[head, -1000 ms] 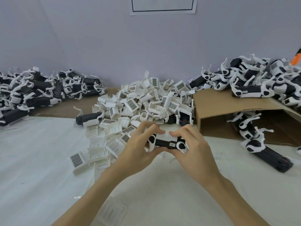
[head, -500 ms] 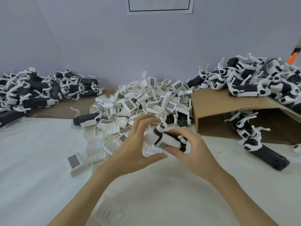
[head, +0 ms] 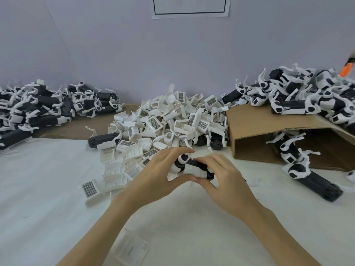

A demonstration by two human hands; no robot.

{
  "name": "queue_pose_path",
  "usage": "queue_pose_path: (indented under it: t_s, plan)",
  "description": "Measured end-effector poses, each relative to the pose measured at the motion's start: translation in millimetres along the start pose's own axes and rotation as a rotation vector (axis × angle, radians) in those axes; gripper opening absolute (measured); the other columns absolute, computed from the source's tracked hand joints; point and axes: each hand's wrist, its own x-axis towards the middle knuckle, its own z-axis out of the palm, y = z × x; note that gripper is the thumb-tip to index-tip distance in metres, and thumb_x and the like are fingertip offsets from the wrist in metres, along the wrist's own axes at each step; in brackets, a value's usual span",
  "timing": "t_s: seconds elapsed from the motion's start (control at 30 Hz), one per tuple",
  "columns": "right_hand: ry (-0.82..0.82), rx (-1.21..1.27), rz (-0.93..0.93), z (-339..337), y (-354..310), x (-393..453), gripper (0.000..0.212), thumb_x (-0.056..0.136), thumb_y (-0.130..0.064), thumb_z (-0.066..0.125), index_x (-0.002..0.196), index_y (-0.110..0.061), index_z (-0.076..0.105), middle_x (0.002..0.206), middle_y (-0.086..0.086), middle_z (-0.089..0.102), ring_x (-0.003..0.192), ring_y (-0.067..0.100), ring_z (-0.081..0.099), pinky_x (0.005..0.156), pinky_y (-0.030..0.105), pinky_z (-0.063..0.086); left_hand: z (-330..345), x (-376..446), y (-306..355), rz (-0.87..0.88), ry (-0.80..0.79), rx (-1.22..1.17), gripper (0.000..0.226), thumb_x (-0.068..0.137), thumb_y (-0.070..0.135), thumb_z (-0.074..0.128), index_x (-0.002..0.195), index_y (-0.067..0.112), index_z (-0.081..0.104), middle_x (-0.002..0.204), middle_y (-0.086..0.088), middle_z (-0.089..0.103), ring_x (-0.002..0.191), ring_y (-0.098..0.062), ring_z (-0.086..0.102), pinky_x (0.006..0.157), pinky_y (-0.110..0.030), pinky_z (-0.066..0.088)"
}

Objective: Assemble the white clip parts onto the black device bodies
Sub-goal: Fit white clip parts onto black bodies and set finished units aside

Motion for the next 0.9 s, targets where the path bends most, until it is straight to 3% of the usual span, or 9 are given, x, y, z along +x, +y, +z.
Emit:
queue_pose_path:
  t_s: [0.1,0.2,0.3,0.43,0.57,0.63,0.77,0.9]
  plan:
    - [0.002,0.050,0.020,0.4,-3.4,0.9,0.035,0.096,-0.036,0.073,0.123,-0.015,0.070,0.107,-0.006,0.066,0.100,0.019,0.060,0.086,0.039,0.051,-1.9,2.6,1.2,-0.002,0.039,-0.029,0.046,0.096,0.048,0.070,0.137,0.029,0.059,0.123,0.028,0.059,0.117,0.011,0.052,0.101,-0.010,0.038]
    - [0.014,0.116,0.033,-1.3,-4.9,2.0,0.034,0.096,-0.040,0.070,0.121,-0.018,0.070,0.106,-0.011,0.065,0.102,0.015,0.060,0.086,0.038,0.051,-3.0,3.8,4.1,0.019,0.078,-0.015,0.037,0.096,0.036,0.077,0.130,0.025,0.066,0.116,0.031,0.060,0.111,0.004,0.057,0.094,-0.012,0.042]
    - [0.010,0.178,0.049,-2.7,-3.6,2.7,0.034,0.096,-0.044,0.066,0.121,-0.021,0.070,0.105,-0.016,0.063,0.103,0.009,0.059,0.087,0.034,0.050,-5.5,3.5,4.5,-0.017,0.087,-0.048,0.041,0.094,0.047,0.077,0.132,0.036,0.064,0.116,0.032,0.064,0.112,0.003,0.059,0.094,-0.014,0.045]
    - [0.024,0.348,0.127,2.4,-4.0,1.2,0.023,0.100,-0.036,0.066,0.119,-0.024,0.069,0.100,-0.012,0.065,0.096,0.017,0.062,0.082,0.028,0.050,-9.1,3.7,1.5,-0.162,0.029,-0.117,0.063,0.084,0.063,0.075,0.140,0.052,0.049,0.123,0.029,0.064,0.121,-0.006,0.058,0.098,-0.017,0.042]
    - [-0.080,0.493,0.215,4.4,-5.2,-1.4,0.020,0.097,-0.044,0.068,0.116,-0.038,0.065,0.097,-0.010,0.069,0.091,0.017,0.066,0.078,0.017,0.049,-5.8,1.7,-0.3,-0.178,0.060,-0.136,0.050,0.088,0.064,0.074,0.133,0.052,0.054,0.124,0.033,0.061,0.122,-0.003,0.052,0.097,-0.010,0.034]
    - [-0.134,0.512,0.262,5.1,-5.0,-2.7,0.023,0.092,-0.043,0.073,0.113,-0.043,0.064,0.097,-0.014,0.071,0.091,0.013,0.066,0.078,0.014,0.049,-2.2,1.8,1.0,-0.197,0.049,-0.170,0.048,0.088,0.058,0.076,0.132,0.046,0.058,0.122,0.028,0.064,0.121,-0.007,0.052,0.101,-0.018,0.037]
    - [-0.154,0.564,0.317,3.7,-6.8,-1.2,0.022,0.092,-0.027,0.080,0.107,-0.034,0.066,0.092,-0.012,0.073,0.082,0.014,0.069,0.072,0.014,0.050,-2.7,1.7,5.4,-0.204,0.027,-0.236,0.046,0.091,0.049,0.077,0.133,0.036,0.061,0.121,0.021,0.067,0.120,-0.016,0.057,0.106,-0.044,0.045]
    - [-0.152,0.571,0.292,-6.3,-4.3,1.3,0.022,0.091,-0.028,0.079,0.108,-0.034,0.067,0.094,-0.009,0.073,0.082,0.018,0.068,0.073,0.016,0.049,-3.1,3.2,8.6,-0.187,0.059,-0.268,0.045,0.090,0.055,0.076,0.130,0.041,0.062,0.122,0.021,0.068,0.120,-0.019,0.059,0.105,-0.045,0.047]
